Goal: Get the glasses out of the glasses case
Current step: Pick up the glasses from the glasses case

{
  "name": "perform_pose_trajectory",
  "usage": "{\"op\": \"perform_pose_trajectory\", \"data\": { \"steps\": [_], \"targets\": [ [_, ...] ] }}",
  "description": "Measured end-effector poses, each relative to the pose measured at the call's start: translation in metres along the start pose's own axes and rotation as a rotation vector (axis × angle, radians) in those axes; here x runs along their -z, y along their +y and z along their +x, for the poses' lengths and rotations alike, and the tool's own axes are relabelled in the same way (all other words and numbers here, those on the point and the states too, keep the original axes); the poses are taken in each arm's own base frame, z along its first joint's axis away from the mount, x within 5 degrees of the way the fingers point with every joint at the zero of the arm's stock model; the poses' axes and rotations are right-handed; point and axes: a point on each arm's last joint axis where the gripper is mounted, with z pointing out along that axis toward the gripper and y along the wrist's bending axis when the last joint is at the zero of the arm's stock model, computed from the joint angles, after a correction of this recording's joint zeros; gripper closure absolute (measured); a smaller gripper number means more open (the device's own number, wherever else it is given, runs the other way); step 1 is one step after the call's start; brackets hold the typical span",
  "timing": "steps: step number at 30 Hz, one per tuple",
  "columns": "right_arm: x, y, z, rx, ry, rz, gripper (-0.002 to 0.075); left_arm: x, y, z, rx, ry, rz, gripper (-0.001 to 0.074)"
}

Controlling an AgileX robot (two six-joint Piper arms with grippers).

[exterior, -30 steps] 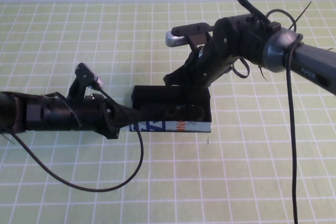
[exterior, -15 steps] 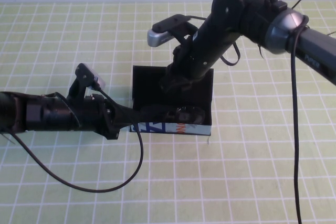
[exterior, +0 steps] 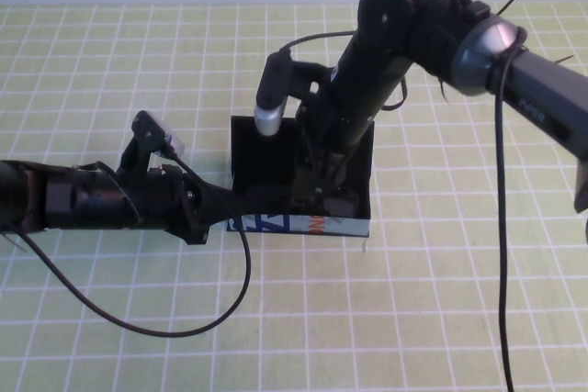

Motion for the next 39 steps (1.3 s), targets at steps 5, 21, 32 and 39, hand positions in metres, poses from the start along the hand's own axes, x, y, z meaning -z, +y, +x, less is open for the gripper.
{"op": "perform_pose_trajectory", "data": {
  "steps": [5, 21, 32, 39],
  "targets": [
    [-0.017, 0.006, -0.002, 0.063, 0.050, -0.009, 0.0367, 0.000, 0.000, 0.000, 0.000, 0.000, 0.000, 0.0739],
    [-0.026, -0.001, -0.003, 0.078, 0.064, 0.072, 0.0367, 0.000, 0.000, 0.000, 0.000, 0.000, 0.000, 0.0739],
    [-0.030, -0.002, -0.002, 0.054, 0.069, 0.067, 0.0367, 0.000, 0.000, 0.000, 0.000, 0.000, 0.000, 0.0739],
    [-0.031, 0.001, 0.002, 0.050, 0.101, 0.023, 0.0367, 0.000, 0.000, 0.000, 0.000, 0.000, 0.000, 0.0739]
  ]
}}
